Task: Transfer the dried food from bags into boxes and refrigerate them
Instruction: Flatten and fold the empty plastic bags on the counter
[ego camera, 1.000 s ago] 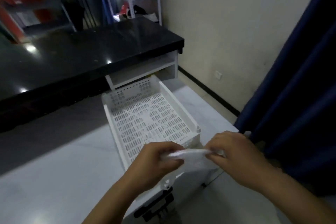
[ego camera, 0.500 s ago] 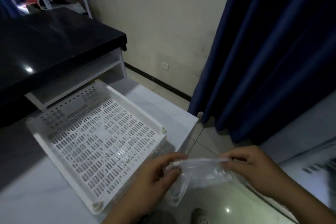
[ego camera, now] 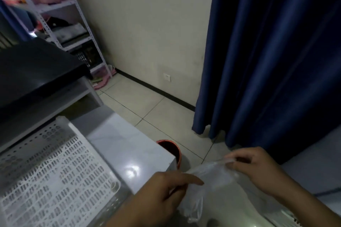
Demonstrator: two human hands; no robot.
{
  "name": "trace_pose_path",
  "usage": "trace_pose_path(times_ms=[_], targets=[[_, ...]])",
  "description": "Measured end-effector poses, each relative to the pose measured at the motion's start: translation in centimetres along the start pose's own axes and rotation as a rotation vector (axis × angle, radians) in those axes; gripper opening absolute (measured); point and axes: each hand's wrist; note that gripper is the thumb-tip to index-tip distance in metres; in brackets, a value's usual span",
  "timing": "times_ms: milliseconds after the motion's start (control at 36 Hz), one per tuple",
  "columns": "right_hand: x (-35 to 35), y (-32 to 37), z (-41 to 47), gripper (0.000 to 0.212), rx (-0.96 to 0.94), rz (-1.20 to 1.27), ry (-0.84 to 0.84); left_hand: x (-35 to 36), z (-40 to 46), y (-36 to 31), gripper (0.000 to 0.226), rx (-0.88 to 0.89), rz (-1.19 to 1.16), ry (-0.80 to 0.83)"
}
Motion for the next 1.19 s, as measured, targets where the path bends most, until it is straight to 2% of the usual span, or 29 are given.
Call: trace_pose_path(times_ms=[56,139,222,417,611,750,944,1056,1194], targets=[[-2.2,-0.4,1.6,0.027,-0.005,0.038,0.002,0.4,2.7,-0.9,0.038,-0.029,0.02,0.015],[-4.8,-1.3,4.7,0.024,0.021,0.089,-0.046,1.3,6.4,-1.4,0.029,-0.083,0.03,-0.015],[-6.6,-2.4,8.1,0.031,0.031,0.066,-0.109,2.4,9.1,-1.1,0.027,-0.208,0.035,-0.045],[-7.7,-5.1,15.9,0.046,0.027,-0.272,-0.029,3.7,15.3,1.4,0.072,-0.454,0.24,-0.046],[-6.7,-6.8,23.0,0.058,0.093,-0.515,0.183,4.3,23.9,8.0,0.089,-0.621,0.295,-0.039],[-6.2,-8.3,27.1,0.065,0.138,-0.709,0.293,4.5,29.1,13.4,0.091,-0.804,0.23,-0.07],[-3.8,-11.9,33.1,0.078,0.166,-0.933,0.452,4.9,32.0,20.4,0.091,-1.008,0.052,-0.095],[-2.3,-15.0,36.0,0.068,0.247,-0.99,0.587,5.9,32.0,24.2,0.089,-1.157,-0.13,-0.077],[-0.2,-18.7,40.2,0.068,0.326,-1.072,0.767,8.9,31.9,29.5,0.086,-1.309,-0.296,-0.077]])
Point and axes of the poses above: each hand's wrist, its own z-axis towards the middle knuckle, its own x-axis out of the palm, y = z × x, and after that the axes turned 4 degrees about y, right-handed
